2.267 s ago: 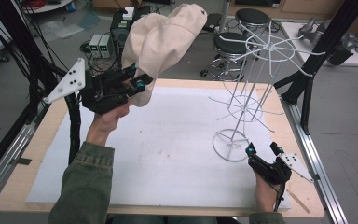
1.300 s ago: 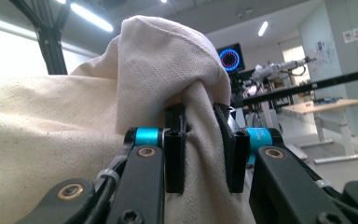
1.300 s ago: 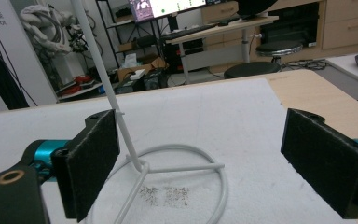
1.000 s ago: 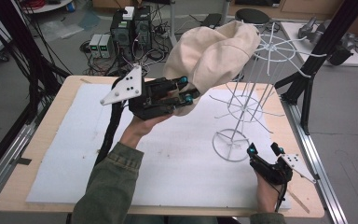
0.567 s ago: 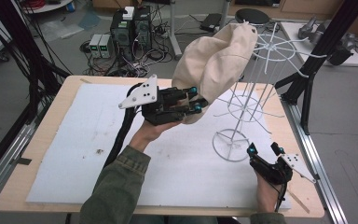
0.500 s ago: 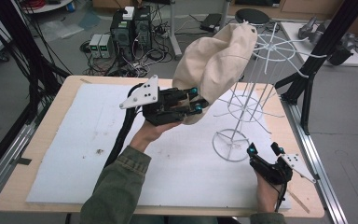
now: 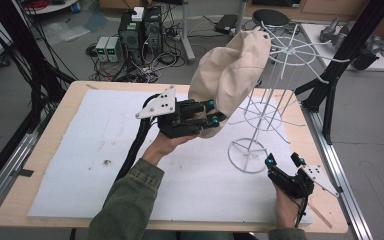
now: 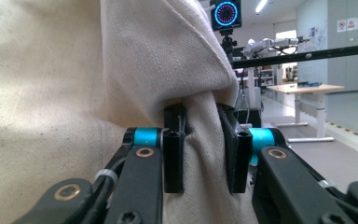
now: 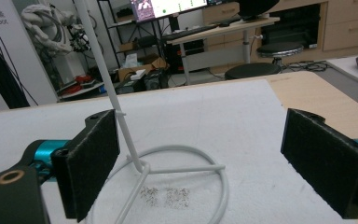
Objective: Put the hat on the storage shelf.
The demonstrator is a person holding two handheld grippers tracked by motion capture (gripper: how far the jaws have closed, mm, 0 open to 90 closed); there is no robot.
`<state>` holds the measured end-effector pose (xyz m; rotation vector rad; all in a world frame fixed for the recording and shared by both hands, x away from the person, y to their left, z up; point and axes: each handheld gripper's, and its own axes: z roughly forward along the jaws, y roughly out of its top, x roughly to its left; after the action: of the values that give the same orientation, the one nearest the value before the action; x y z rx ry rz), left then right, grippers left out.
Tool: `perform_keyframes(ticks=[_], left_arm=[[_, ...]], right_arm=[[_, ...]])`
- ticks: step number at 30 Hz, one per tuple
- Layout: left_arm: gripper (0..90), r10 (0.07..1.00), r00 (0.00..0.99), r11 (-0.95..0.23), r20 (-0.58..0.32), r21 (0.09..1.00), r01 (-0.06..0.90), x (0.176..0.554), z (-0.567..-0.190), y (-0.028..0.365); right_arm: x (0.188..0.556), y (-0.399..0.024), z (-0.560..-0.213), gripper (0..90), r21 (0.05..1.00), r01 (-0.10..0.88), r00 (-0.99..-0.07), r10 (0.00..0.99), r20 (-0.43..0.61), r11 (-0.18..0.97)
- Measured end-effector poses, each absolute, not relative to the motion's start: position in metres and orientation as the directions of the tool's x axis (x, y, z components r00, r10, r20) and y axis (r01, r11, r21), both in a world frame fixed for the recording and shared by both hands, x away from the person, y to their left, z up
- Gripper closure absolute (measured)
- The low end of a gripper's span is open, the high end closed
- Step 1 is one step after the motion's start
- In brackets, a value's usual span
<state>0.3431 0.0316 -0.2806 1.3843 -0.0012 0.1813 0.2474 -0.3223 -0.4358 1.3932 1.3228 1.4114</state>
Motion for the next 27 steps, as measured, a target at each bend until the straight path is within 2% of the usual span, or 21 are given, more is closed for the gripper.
perform_keyframes(ticks=[12,14,15,16,17,18,21,27], left_arm=[[61.1,0.161,0.982,0.092,0.099,0.989,-0.115,0.342,-0.293,0.023],[54.4,0.173,0.980,0.085,0.096,0.990,-0.112,0.343,-0.294,0.023],[47.1,0.182,0.979,0.080,0.096,0.991,-0.112,0.343,-0.294,0.023],[47.1,0.190,0.978,0.083,0.084,0.991,-0.102,0.343,-0.295,0.024],[39.4,0.196,0.978,0.090,0.073,0.992,-0.092,0.344,-0.295,0.025],[39.4,0.204,0.977,0.098,0.069,0.991,-0.090,0.345,-0.295,0.026],[30.2,0.217,0.975,0.131,0.044,0.989,-0.074,0.346,-0.295,0.032],[27.7,0.242,0.969,0.148,0.045,0.986,-0.082,0.345,-0.290,0.040]], right_arm=[[0.247,-0.323,-0.436,10.4,0.970,0.154,-0.137,0.968,0.212,-0.190],[0.247,-0.323,-0.436,10.4,0.969,0.154,-0.137,0.967,0.215,-0.194],[0.247,-0.323,-0.436,10.4,0.969,0.154,-0.137,0.967,0.214,-0.192],[0.247,-0.323,-0.436,10.4,0.969,0.154,-0.137,0.967,0.214,-0.192],[0.247,-0.323,-0.436,10.4,0.970,0.153,-0.137,0.967,0.212,-0.191],[0.247,-0.323,-0.436,10.4,0.970,0.153,-0.137,0.967,0.212,-0.191],[0.247,-0.322,-0.436,10.4,0.969,0.152,-0.136,0.967,0.215,-0.194],[0.247,-0.323,-0.436,10.4,0.969,0.155,-0.137,0.967,0.214,-0.192]])
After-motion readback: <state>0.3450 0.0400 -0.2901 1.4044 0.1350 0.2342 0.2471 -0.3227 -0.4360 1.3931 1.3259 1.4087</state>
